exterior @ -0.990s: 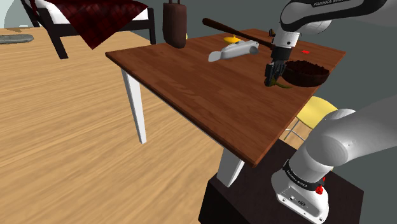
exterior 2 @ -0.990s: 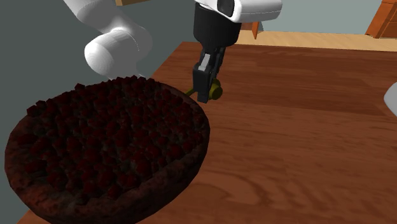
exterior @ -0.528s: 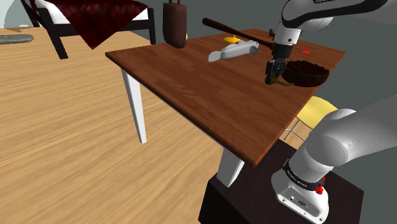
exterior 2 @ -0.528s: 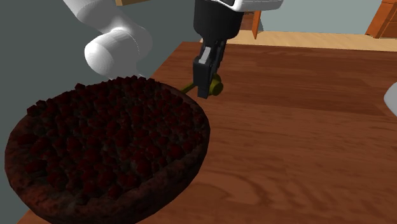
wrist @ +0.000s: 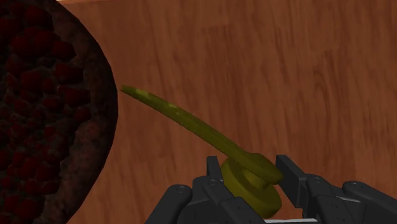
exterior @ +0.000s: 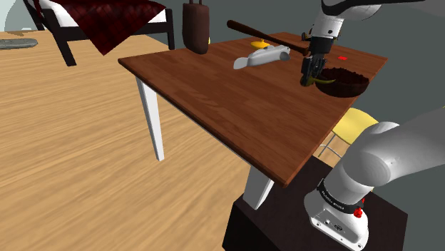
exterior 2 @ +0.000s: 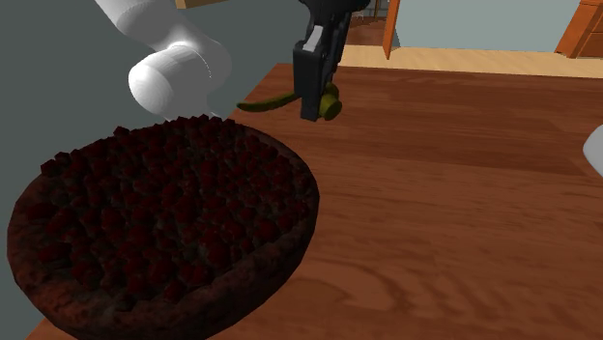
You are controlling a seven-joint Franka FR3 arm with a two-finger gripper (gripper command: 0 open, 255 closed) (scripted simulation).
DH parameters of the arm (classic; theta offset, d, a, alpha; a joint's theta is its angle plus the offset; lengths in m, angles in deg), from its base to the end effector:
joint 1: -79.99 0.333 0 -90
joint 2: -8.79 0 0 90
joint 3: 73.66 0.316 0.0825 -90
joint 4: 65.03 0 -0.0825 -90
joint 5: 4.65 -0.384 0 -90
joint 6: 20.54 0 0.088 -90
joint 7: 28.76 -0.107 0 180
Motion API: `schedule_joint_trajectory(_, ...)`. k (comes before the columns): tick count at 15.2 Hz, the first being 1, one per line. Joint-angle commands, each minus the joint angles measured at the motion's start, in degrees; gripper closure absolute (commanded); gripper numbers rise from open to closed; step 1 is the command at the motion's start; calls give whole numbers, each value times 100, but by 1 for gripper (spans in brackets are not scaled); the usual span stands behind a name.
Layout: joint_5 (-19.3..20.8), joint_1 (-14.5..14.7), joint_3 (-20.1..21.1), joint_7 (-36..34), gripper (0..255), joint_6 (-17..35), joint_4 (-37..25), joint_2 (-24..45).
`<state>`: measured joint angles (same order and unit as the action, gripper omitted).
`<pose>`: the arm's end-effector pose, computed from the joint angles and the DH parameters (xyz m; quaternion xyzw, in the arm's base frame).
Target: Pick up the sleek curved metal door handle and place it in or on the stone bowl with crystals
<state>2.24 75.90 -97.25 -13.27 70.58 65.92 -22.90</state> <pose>0.3201 -0.2055 0.5259 -0.9931 0.0619 0.0677 0.0732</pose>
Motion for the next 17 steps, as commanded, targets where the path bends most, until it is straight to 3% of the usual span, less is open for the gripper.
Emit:
schedule_joint_trajectory(1,-6,0,17,1,255,-154,-137,-16)
schedule_joint_trajectory(17,-147,90,135,-17,255,-1343,-1528,194)
